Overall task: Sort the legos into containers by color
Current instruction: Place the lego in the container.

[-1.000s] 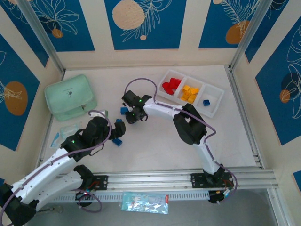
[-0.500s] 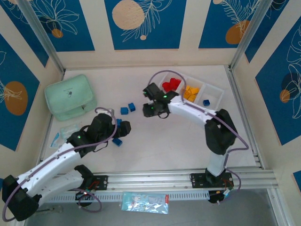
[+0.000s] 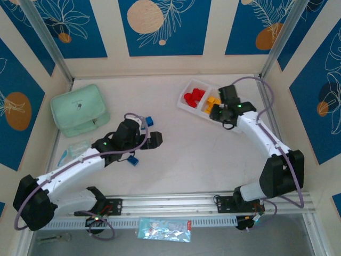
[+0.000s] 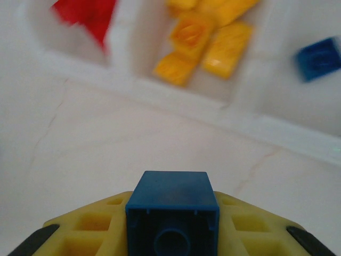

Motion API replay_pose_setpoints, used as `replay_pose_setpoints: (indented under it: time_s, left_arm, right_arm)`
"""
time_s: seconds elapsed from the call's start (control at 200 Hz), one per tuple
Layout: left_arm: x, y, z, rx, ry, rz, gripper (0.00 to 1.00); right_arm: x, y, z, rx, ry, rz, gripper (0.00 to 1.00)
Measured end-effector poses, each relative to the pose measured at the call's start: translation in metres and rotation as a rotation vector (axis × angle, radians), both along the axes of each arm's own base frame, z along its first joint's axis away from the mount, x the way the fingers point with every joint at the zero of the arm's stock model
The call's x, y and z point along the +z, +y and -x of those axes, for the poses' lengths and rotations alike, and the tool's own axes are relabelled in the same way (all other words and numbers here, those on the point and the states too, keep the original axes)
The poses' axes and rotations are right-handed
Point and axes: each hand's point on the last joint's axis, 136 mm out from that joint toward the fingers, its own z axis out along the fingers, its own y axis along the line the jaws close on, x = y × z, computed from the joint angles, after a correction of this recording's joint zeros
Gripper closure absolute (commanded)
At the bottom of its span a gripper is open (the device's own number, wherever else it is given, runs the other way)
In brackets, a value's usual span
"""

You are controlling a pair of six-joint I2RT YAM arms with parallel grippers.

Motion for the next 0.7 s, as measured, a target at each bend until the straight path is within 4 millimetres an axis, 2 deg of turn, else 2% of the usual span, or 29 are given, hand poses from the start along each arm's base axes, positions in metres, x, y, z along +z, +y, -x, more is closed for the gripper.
replay_pose_setpoints:
  time_s: [0.105,0.23,0.49,0.63,0.695]
  left_arm:
    - [0.003,-0.014,-0.003,-0.029,-0.003,0.018,0.01]
    - [0.007,-0.028,-0.008,-0.052,-0.008,0.036,0.01]
    - [0.017,-0.05,-0.017,-0.096,-0.027,0.06,0.01]
    - [0.02,-0.058,-0.02,-0.111,-0.032,0.068,0.01]
    - [0.021,-0.059,-0.021,-0.113,-0.033,0.069,0.01]
  right_arm:
    - [0.002,-0.045,-0.007,-0.123,-0.009,0.0,0.67]
    - [-0.005,-0.079,-0.014,-0.218,0.009,0.009,0.67]
    - [-0.037,-0.111,-0.055,-0.288,0.064,0.02,0.67]
    - [-0.047,-0.125,-0.08,-0.314,0.07,0.027,0.64]
    - [-0.053,-0.132,-0.089,-0.329,0.073,0.025,0.58]
